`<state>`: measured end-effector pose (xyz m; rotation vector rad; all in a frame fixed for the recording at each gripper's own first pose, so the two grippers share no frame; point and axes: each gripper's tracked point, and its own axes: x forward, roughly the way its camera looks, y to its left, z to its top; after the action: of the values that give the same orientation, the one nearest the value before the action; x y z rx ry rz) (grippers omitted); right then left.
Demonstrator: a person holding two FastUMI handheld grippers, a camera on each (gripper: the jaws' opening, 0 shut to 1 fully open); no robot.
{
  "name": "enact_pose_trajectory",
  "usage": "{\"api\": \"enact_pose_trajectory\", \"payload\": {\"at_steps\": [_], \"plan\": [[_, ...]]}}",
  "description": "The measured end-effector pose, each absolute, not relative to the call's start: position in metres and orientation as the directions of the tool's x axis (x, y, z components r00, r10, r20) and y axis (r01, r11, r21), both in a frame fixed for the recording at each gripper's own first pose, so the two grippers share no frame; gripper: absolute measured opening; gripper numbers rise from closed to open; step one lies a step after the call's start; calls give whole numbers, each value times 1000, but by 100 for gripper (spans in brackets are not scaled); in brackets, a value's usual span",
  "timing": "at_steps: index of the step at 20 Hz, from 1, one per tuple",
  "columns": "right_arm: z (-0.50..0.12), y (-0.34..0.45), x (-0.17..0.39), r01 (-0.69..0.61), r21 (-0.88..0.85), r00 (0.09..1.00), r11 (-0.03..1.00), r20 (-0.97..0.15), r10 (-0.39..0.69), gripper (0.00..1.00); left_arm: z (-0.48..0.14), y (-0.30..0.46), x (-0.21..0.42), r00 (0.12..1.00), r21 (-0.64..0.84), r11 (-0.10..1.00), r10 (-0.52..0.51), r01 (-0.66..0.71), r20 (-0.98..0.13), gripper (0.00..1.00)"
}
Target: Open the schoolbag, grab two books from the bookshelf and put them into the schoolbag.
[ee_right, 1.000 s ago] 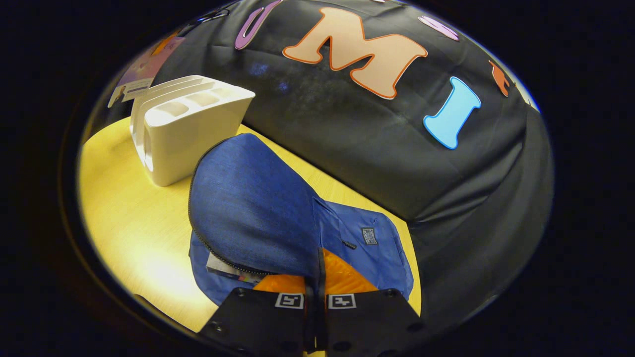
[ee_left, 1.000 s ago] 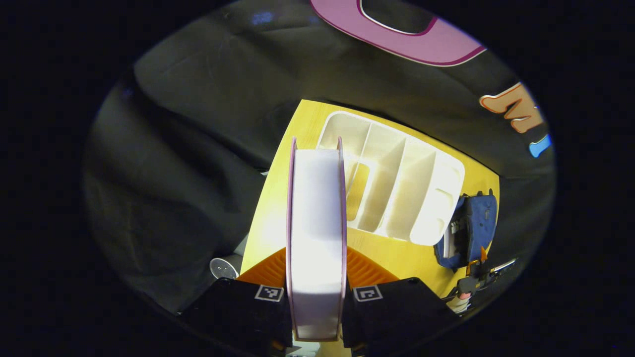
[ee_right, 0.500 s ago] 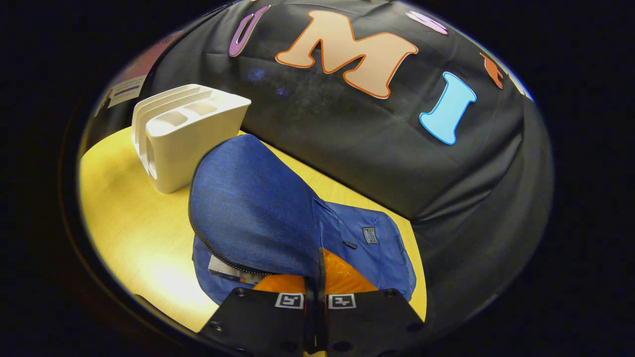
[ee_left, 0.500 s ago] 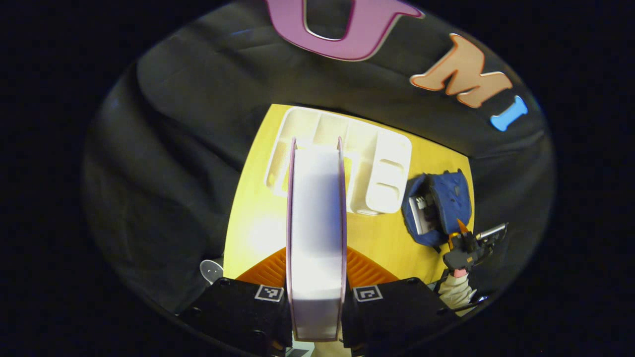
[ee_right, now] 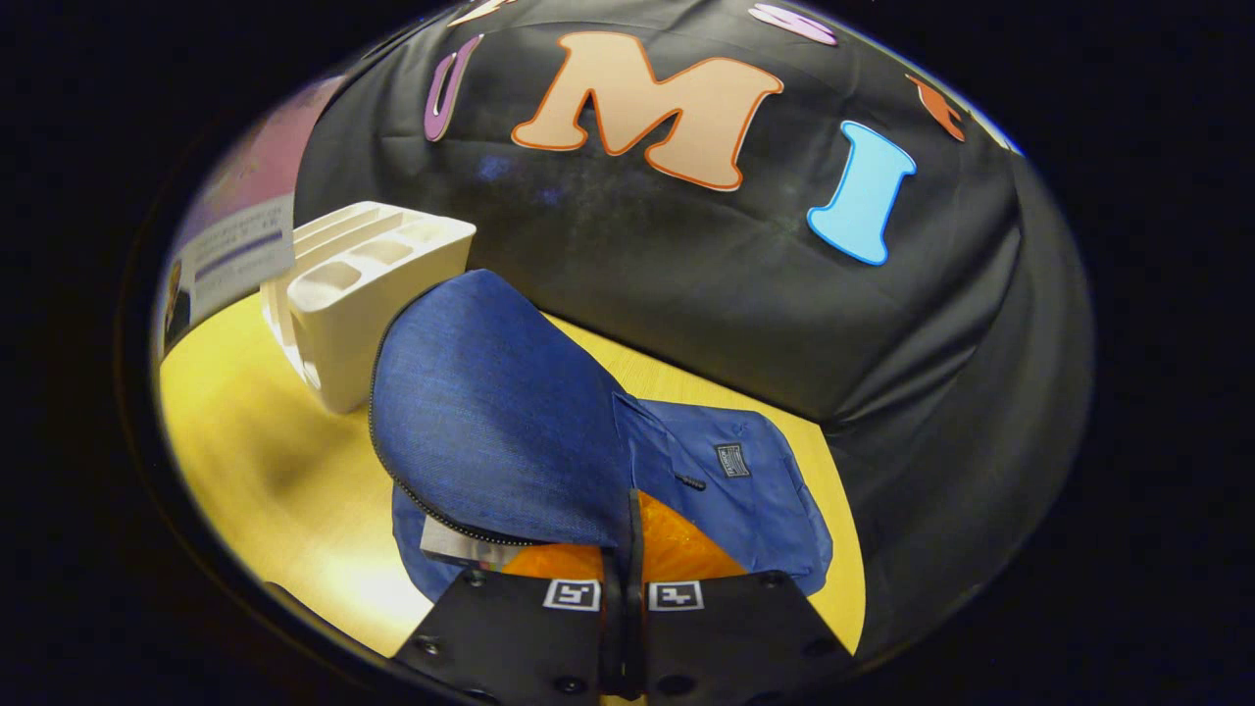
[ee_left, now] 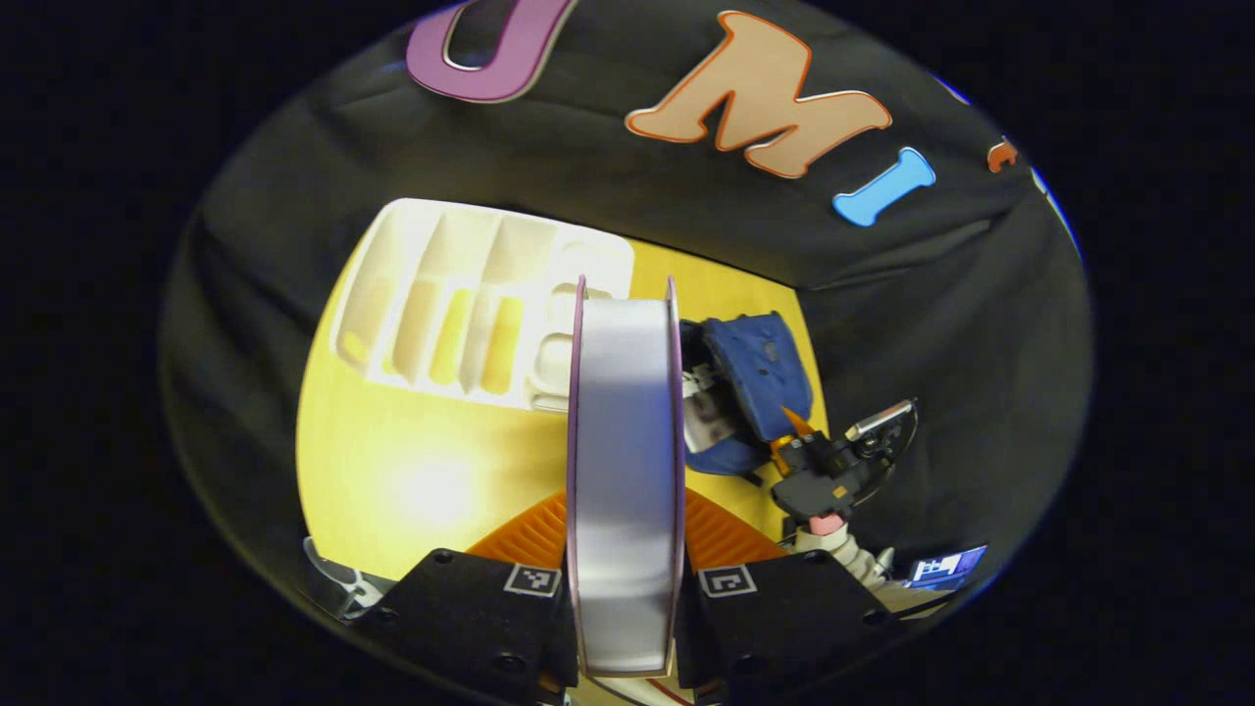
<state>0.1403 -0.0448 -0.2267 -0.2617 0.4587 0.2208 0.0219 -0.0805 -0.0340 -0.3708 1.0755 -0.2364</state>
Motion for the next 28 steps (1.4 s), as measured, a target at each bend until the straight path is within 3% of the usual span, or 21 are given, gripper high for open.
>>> {"api": "enact_pose_trajectory", "payload": {"at_steps": [9,17,23,28], "plan": [[-220,-51,138,-279,-137,869,951,-458,189,6,-109,-167,78,495,-599,800,-511,-26,-703,36],[-218,-56,138,-268,-92,877,959,-436,203,6,-151,-225,135,623,-796,602,-597,-70,-506,36],[-213,-57,136,-253,-41,891,967,-399,216,4,-180,-271,151,636,-797,604,-607,-21,-477,35],[-212,-56,135,-240,-34,901,970,-379,209,4,-198,-295,158,656,-855,518,-633,-37,-412,36]]}}
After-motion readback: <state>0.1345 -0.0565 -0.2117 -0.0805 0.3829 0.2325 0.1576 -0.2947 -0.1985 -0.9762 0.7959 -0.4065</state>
